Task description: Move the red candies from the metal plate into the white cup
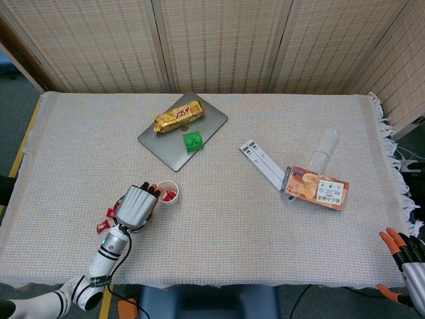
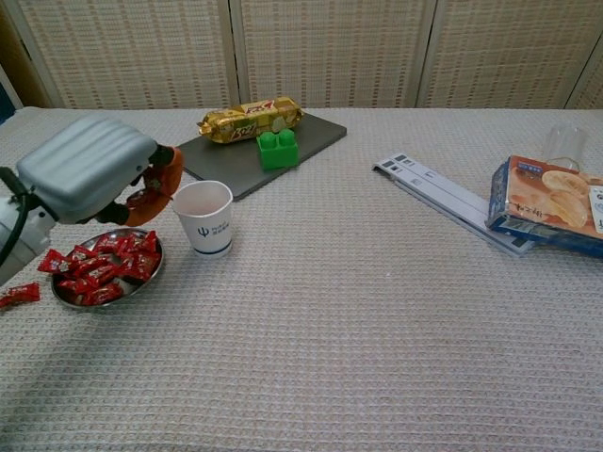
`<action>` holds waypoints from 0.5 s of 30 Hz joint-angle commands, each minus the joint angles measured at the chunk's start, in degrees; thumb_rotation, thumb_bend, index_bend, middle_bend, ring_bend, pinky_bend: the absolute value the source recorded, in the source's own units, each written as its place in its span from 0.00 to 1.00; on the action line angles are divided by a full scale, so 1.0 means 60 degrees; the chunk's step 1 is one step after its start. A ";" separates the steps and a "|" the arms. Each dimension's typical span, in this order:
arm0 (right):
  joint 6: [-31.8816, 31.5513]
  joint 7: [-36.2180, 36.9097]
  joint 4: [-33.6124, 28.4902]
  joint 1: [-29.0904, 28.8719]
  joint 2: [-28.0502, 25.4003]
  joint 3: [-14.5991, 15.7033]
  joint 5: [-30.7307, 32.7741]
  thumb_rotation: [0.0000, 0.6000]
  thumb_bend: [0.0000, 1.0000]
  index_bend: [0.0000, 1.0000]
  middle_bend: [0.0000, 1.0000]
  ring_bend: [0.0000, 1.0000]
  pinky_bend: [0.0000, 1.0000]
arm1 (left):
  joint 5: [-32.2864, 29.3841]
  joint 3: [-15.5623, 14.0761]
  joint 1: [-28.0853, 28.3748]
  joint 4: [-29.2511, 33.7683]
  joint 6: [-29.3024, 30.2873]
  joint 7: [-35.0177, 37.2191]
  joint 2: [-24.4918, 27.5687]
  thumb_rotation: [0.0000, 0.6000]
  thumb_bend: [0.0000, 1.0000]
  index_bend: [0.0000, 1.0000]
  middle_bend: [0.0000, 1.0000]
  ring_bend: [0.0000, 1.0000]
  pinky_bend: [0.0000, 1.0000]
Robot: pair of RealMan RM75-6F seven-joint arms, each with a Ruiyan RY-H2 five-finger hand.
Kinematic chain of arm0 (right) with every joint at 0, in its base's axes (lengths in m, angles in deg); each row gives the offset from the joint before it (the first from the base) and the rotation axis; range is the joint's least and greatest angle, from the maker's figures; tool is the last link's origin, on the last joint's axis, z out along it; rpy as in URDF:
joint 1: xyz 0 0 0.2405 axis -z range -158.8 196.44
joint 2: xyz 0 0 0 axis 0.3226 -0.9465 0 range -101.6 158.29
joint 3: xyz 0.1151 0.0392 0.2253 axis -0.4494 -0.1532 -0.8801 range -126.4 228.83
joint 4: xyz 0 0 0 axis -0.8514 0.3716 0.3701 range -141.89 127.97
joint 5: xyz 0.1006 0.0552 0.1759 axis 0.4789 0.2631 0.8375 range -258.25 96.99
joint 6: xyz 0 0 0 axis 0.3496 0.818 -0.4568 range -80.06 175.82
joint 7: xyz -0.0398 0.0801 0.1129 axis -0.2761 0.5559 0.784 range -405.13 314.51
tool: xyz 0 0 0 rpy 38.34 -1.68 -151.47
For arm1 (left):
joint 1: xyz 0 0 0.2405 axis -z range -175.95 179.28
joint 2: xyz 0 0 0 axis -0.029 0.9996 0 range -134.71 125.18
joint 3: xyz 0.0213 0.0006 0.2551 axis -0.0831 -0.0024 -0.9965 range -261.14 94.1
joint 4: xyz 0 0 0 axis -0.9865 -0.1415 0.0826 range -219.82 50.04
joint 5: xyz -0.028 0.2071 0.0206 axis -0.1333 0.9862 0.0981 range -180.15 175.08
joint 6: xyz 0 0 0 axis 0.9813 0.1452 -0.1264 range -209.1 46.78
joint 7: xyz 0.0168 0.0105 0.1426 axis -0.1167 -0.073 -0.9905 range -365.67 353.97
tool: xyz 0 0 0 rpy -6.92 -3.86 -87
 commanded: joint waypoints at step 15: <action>-0.0018 0.0228 0.0015 0.0043 -0.0090 -0.0119 0.0349 1.00 0.04 0.00 0.00 0.00 0.00 | -0.0994 0.0350 0.1062 -0.0356 -0.1389 -0.0860 -0.0494 1.00 0.44 0.27 0.40 0.37 0.91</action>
